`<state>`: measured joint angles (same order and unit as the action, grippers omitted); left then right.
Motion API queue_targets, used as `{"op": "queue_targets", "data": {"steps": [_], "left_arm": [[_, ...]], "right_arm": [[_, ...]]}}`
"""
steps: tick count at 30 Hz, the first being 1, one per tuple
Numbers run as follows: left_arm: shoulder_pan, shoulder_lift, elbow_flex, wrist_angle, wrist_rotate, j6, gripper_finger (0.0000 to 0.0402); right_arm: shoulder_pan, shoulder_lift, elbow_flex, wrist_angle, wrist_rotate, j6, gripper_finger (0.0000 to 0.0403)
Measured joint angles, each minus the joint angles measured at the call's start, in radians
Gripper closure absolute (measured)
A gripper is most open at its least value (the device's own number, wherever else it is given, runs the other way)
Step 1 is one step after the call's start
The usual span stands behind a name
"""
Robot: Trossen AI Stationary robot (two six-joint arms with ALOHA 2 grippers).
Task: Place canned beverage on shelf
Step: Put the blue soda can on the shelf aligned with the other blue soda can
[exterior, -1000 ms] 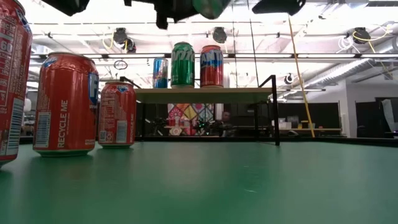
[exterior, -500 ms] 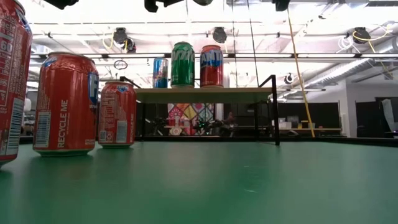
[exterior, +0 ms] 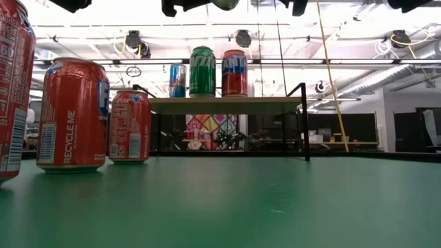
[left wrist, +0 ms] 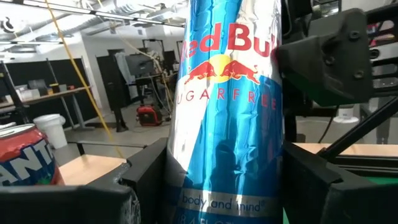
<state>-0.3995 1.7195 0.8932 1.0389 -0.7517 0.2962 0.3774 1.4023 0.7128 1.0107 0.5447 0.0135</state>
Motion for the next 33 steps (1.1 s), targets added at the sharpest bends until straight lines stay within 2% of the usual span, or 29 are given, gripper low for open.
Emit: {"op": "queue_targets", "data": {"steps": [7, 14, 17, 21, 29, 33], "left_arm": [[0.026, 0.000, 0.000, 0.000, 0.001, 0.002, 0.0160], [0.032, 0.000, 0.000, 0.002, -0.003, 0.031, 0.0160], [0.033, 0.000, 0.000, 0.002, -0.003, 0.028, 0.0154], [0.027, 0.000, 0.001, -0.021, 0.030, 0.015, 0.0120], [-0.010, 0.000, 0.001, -0.050, 0.034, -0.078, 0.0014], [-0.036, -0.006, 0.001, -0.056, 0.015, -0.080, 0.0011]], "right_arm": [[-0.048, 0.020, 0.000, 0.017, -0.069, 0.034, 0.0099], [-0.071, 0.026, 0.000, 0.018, -0.111, 0.030, 0.0170], [-0.075, 0.025, 0.000, 0.018, -0.120, 0.026, 0.0188], [-0.075, 0.026, 0.000, 0.000, -0.138, 0.028, 0.0182], [-0.074, 0.017, 0.000, -0.010, -0.144, 0.030, 0.0174], [-0.074, 0.016, 0.000, -0.015, -0.178, 0.032, 0.0170]]}}
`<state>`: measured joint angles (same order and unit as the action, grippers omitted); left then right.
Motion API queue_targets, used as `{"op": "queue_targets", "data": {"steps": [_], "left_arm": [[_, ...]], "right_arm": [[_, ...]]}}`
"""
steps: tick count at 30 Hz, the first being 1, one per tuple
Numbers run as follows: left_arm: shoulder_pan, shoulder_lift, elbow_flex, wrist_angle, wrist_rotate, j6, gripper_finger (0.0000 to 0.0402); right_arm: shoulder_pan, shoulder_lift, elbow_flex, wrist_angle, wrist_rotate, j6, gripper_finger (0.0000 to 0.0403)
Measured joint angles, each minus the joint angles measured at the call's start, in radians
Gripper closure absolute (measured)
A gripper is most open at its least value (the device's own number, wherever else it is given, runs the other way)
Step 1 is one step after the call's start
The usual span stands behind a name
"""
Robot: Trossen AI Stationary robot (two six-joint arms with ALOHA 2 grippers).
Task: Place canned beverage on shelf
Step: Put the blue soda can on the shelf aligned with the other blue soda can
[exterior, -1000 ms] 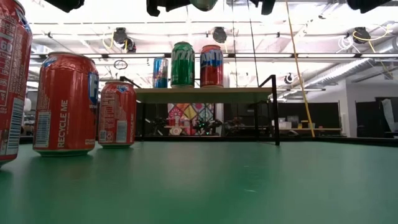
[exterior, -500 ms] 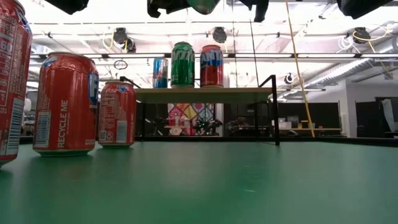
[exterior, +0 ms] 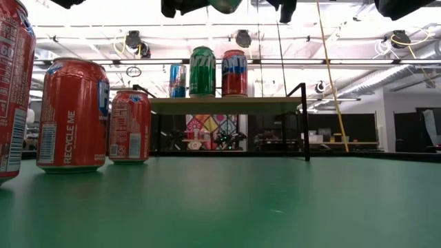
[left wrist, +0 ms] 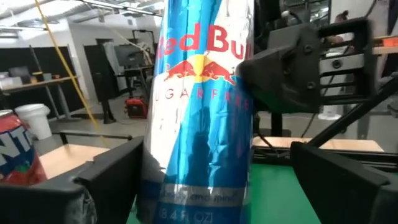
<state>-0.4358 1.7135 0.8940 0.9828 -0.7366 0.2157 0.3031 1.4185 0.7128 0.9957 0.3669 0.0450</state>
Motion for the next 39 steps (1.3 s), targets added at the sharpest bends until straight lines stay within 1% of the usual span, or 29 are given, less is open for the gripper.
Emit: {"op": "queue_targets", "data": {"steps": [2, 5, 7, 10, 13, 18, 19, 21, 23, 24, 29, 32, 36, 39], "left_arm": [[-0.016, -0.015, 0.000, -0.002, 0.000, 0.000, 0.0012], [-0.037, -0.046, 0.000, -0.023, 0.027, 0.002, 0.0012], [-0.050, -0.078, -0.001, -0.070, 0.063, -0.003, 0.0012], [-0.053, -0.146, -0.001, -0.147, 0.126, -0.049, 0.0013], [-0.023, -0.202, 0.000, -0.212, 0.225, -0.090, 0.0013], [0.058, -0.256, 0.000, -0.311, 0.351, -0.121, 0.0013], [0.078, -0.261, 0.000, -0.338, 0.387, -0.137, 0.0013], [0.117, -0.262, 0.000, -0.371, 0.493, -0.164, 0.0013], [0.146, -0.261, 0.000, -0.383, 0.593, -0.185, 0.0013], [0.157, -0.261, 0.000, -0.383, 0.623, -0.185, 0.0013], [0.197, -0.261, 0.000, -0.392, 0.658, -0.185, 0.0013], [0.209, -0.261, 0.000, -0.389, 0.677, -0.186, 0.0013], [0.222, -0.261, 0.000, -0.393, 0.677, -0.184, 0.0017], [0.220, -0.261, 0.000, -0.388, 0.678, -0.177, 0.0036]], "right_arm": [[0.000, -0.001, 0.000, -0.007, -0.013, 0.013, 0.0169], [0.000, -0.002, 0.001, -0.038, -0.033, 0.018, 0.0170], [0.000, -0.003, 0.001, -0.069, -0.061, 0.018, 0.0170], [-0.001, -0.002, 0.004, -0.127, -0.092, 0.022, 0.0169], [-0.001, -0.002, 0.041, -0.249, -0.105, 0.025, 0.0169], [-0.001, -0.002, 0.160, -0.569, -0.110, 0.022, 0.0168], [-0.001, -0.002, 0.185, -0.617, -0.110, 0.022, 0.0168], [-0.001, -0.002, 0.224, -0.695, -0.110, 0.016, 0.0168], [-0.001, -0.002, 0.255, -0.742, -0.110, 0.000, 0.0168], [-0.001, -0.002, 0.266, -0.757, -0.110, -0.011, 0.0168], [-0.007, -0.002, 0.304, -0.814, -0.111, -0.053, 0.0168], [-0.018, -0.002, 0.307, -0.813, -0.115, -0.070, 0.0168], [-0.047, -0.002, 0.307, -0.816, -0.189, -0.068, 0.0167], [-0.061, -0.002, 0.307, -0.814, -0.214, -0.059, 0.0167]]}}
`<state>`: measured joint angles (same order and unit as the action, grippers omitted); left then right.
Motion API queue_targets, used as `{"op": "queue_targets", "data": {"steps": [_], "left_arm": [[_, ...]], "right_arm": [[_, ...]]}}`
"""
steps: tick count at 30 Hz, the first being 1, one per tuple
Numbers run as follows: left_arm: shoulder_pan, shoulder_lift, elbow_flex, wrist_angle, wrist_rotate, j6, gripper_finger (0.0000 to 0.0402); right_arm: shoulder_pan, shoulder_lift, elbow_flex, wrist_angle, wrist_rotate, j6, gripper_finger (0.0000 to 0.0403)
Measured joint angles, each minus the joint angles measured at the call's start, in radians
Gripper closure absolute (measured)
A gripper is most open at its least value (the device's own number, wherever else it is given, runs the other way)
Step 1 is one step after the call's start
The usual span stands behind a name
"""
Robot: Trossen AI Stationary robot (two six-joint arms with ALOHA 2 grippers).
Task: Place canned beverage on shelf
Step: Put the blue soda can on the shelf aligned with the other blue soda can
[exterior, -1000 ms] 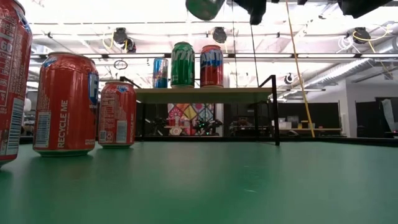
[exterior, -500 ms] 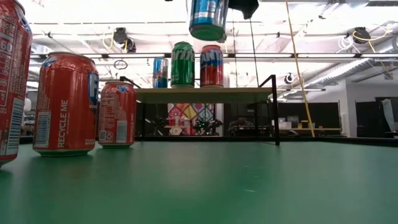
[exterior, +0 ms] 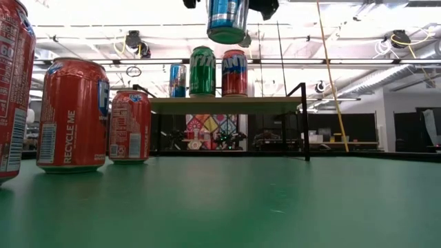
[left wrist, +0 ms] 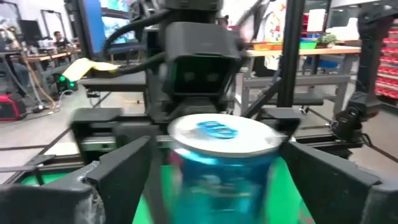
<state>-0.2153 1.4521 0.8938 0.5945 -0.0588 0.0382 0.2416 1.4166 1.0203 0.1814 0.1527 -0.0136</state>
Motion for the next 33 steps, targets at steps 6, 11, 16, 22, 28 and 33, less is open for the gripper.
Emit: {"op": "queue_targets", "data": {"steps": [6, 11, 16, 22, 28, 33], "left_arm": [[0.000, 0.000, 0.000, -0.002, 0.004, 0.002, 0.0089], [-0.001, 0.000, 0.000, -0.003, 0.003, 0.002, 0.0133], [-0.002, 0.015, 0.000, 0.000, 0.000, 0.004, 0.0169], [-0.005, 0.015, 0.000, 0.001, -0.002, 0.004, 0.0179], [-0.014, 0.017, 0.000, 0.006, -0.009, 0.017, 0.0181], [-0.027, 0.017, -0.002, 0.010, -0.028, 0.024, 0.0182]], "right_arm": [[-0.007, 0.000, 0.000, 0.000, 0.000, 0.008, 0.0167], [-0.006, 0.000, 0.000, 0.000, -0.003, 0.009, 0.0167], [-0.006, 0.001, 0.000, -0.008, -0.008, 0.027, 0.0167], [-0.003, 0.001, 0.000, -0.009, -0.003, 0.028, 0.0161], [0.003, 0.001, 0.000, -0.015, 0.002, 0.033, 0.0122], [0.004, 0.000, 0.001, -0.048, 0.003, 0.069, 0.0089]]}}
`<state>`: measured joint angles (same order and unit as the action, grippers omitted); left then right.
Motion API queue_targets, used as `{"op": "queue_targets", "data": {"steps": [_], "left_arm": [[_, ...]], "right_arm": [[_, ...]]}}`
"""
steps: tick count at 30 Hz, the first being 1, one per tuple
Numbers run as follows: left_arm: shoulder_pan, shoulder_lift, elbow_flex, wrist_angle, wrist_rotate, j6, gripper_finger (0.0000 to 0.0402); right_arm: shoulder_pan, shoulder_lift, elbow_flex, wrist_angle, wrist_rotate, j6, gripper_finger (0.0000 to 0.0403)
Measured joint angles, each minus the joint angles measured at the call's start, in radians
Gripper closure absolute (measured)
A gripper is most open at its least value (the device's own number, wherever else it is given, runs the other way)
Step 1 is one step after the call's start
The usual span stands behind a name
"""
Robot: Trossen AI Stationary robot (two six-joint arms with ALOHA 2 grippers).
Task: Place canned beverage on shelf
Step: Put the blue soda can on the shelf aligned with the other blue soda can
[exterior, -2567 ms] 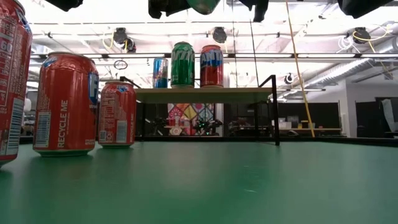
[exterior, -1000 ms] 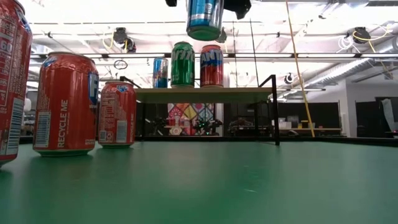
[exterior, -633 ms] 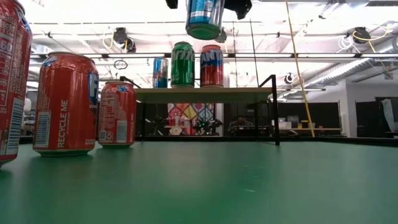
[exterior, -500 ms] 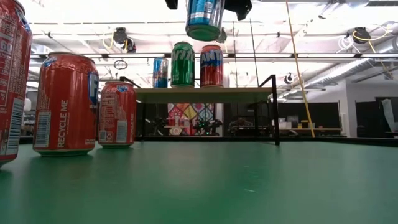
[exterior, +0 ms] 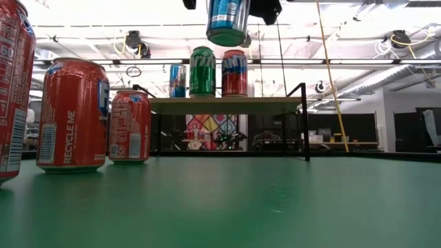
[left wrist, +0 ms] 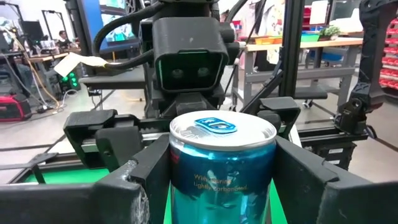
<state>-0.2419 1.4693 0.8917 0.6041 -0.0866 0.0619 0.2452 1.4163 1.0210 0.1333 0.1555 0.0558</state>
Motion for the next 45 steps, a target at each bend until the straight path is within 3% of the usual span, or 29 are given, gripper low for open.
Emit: {"op": "queue_targets", "data": {"steps": [4, 8, 15, 19, 26, 39, 45], "left_arm": [[-0.012, 0.000, 0.000, 0.003, -0.054, 0.004, 0.0182], [-0.025, 0.000, 0.000, 0.004, -0.128, 0.005, 0.0182], [-0.077, 0.000, 0.000, 0.064, -0.338, 0.004, 0.0182], [-0.107, 0.000, 0.000, 0.140, -0.427, 0.001, 0.0182], [-0.151, -0.001, 0.000, 0.162, -0.615, -0.004, 0.0182], [-0.160, -0.001, 0.000, 0.214, -0.613, 0.011, 0.0180], [-0.166, -0.003, 0.001, 0.194, -0.567, 0.036, 0.0129]], "right_arm": [[0.012, -0.004, 0.000, -0.041, 0.008, 0.015, 0.0074], [0.028, -0.004, 0.000, -0.079, 0.092, 0.039, 0.0070], [0.055, 0.016, 0.000, -0.083, 0.222, 0.136, 0.0069], [0.058, 0.055, 0.000, 0.008, 0.287, 0.137, 0.0069], [0.055, 0.103, -0.001, 0.217, 0.297, 0.075, 0.0071], [0.043, 0.103, -0.001, 0.222, 0.343, 0.078, 0.0167], [0.045, 0.103, -0.001, 0.219, 0.325, 0.051, 0.0180]]}}
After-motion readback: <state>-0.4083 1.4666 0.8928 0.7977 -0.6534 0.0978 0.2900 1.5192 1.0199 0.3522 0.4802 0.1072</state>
